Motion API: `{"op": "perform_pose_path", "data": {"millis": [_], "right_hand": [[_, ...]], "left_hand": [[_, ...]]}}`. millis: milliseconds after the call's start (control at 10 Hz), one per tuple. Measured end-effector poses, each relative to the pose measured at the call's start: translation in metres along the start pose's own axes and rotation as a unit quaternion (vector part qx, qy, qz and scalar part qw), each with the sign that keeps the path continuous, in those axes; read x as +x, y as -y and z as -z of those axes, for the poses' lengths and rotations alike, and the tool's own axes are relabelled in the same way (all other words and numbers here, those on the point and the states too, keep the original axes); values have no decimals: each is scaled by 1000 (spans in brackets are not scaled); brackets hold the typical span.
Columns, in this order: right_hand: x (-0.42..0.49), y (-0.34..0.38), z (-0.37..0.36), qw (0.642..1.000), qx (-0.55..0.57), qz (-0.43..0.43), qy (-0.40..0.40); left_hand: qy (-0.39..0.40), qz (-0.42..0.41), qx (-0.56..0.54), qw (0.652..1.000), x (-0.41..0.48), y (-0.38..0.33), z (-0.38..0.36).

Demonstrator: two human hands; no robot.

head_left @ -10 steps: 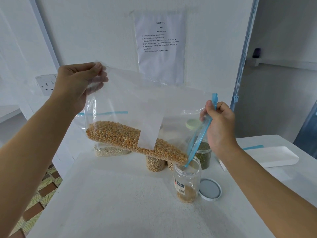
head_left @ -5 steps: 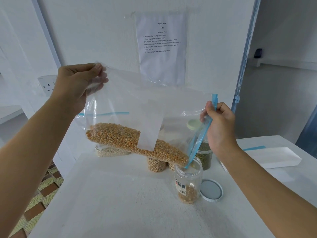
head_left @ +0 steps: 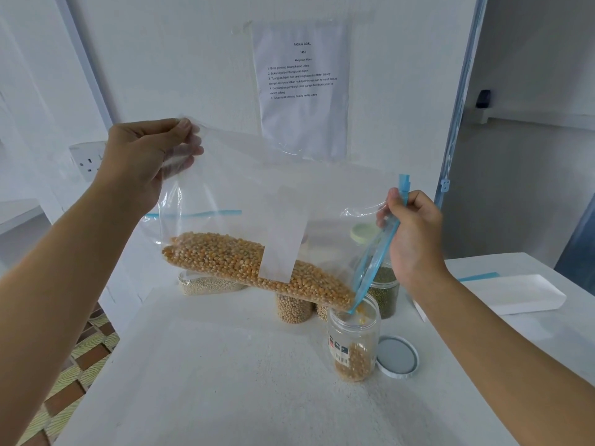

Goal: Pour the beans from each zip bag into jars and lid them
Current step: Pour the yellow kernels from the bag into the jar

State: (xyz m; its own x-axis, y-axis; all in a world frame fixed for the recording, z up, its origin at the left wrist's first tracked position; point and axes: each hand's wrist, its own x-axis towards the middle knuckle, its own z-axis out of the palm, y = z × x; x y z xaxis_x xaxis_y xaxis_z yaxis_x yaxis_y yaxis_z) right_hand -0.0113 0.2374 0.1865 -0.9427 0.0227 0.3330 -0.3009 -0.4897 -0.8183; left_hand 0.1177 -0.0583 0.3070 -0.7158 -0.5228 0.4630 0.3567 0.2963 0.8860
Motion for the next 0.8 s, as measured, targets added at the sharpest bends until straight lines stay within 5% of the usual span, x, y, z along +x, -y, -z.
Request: {"op": "perform_pose_path", "data": {"millis": [800], "right_hand": [[-2,6,3,1000,11,-6,0]], "left_hand": [[7,-3,9,1000,-1,-7,-3]]}}
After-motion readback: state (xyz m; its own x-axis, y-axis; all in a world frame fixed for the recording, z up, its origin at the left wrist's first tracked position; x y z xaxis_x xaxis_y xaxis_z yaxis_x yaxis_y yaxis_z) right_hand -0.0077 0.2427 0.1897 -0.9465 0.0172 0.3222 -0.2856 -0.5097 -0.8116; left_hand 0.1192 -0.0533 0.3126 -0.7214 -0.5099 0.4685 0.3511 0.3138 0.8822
